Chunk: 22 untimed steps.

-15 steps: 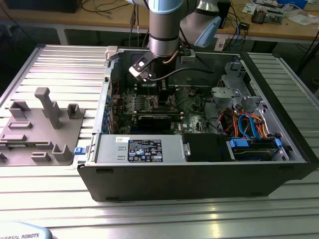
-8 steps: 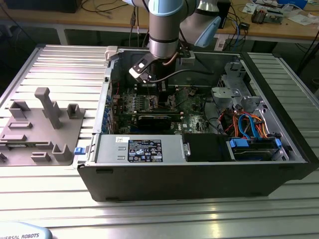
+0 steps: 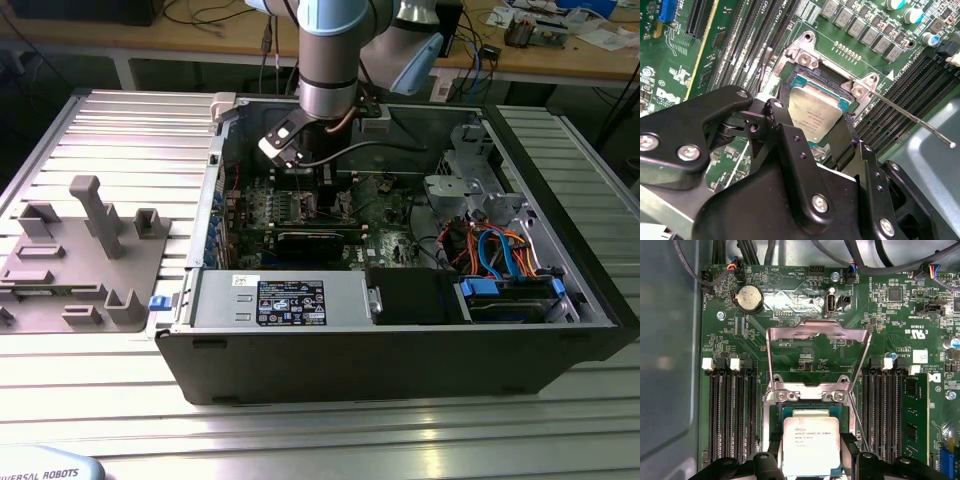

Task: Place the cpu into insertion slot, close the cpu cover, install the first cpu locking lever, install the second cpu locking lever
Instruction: 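Place the cpu into insertion slot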

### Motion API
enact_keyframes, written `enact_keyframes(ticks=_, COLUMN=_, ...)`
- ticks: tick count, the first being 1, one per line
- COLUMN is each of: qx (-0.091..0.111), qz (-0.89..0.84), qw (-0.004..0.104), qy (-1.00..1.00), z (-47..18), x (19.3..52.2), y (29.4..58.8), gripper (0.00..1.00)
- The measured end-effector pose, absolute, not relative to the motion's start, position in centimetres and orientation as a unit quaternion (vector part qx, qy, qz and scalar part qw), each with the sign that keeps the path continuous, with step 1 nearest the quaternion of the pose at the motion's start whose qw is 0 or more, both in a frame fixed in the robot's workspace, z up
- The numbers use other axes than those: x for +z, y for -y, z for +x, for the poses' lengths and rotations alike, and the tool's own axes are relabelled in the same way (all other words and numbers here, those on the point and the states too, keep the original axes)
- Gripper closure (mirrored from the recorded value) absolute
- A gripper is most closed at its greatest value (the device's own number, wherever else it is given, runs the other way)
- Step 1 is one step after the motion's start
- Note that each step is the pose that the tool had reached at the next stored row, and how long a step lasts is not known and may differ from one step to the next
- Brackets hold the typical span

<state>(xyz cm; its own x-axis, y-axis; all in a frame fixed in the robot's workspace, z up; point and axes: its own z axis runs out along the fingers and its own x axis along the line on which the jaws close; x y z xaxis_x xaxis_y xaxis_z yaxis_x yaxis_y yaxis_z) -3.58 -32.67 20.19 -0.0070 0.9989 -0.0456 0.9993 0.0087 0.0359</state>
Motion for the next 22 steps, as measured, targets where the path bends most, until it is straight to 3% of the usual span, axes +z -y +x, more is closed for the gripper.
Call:
enact_keyframes(ticks=20, qx=-0.003, qz=0.704, qw=0.029, qy=-0.710, z=-3.58, x=19.84, y=32.64, gripper=0.46)
enact_keyframes(ticks=22, qx=-0.003, qz=0.704, qw=0.029, qy=-0.710, z=-3.58, x=19.85, y=32.64, gripper=0.38)
